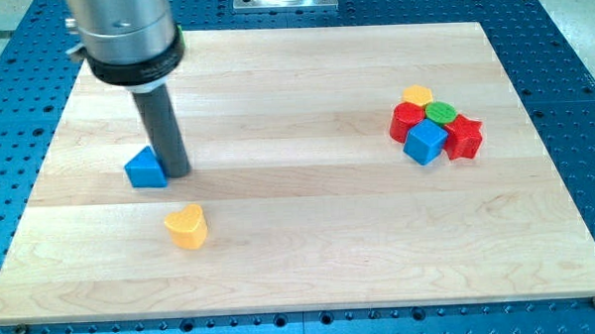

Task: Push the triangle close to the green star

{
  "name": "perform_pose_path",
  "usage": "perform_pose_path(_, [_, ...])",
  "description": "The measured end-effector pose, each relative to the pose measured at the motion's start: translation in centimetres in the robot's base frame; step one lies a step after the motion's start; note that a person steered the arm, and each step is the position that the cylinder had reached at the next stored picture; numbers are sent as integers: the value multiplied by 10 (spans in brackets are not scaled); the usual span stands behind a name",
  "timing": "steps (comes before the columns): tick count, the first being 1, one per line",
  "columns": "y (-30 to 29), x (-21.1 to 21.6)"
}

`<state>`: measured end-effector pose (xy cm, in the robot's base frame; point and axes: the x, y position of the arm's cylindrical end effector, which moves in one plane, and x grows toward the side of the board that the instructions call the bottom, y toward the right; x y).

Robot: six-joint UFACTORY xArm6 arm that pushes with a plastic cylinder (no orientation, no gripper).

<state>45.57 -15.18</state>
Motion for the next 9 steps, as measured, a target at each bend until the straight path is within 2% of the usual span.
perform_pose_path(2, [-13,0])
perform_pose_path(5, [20,2])
perform_pose_path(6, [16,39])
perform_pose_path(7, [-6,56])
perform_pose_path(9, [-42,43])
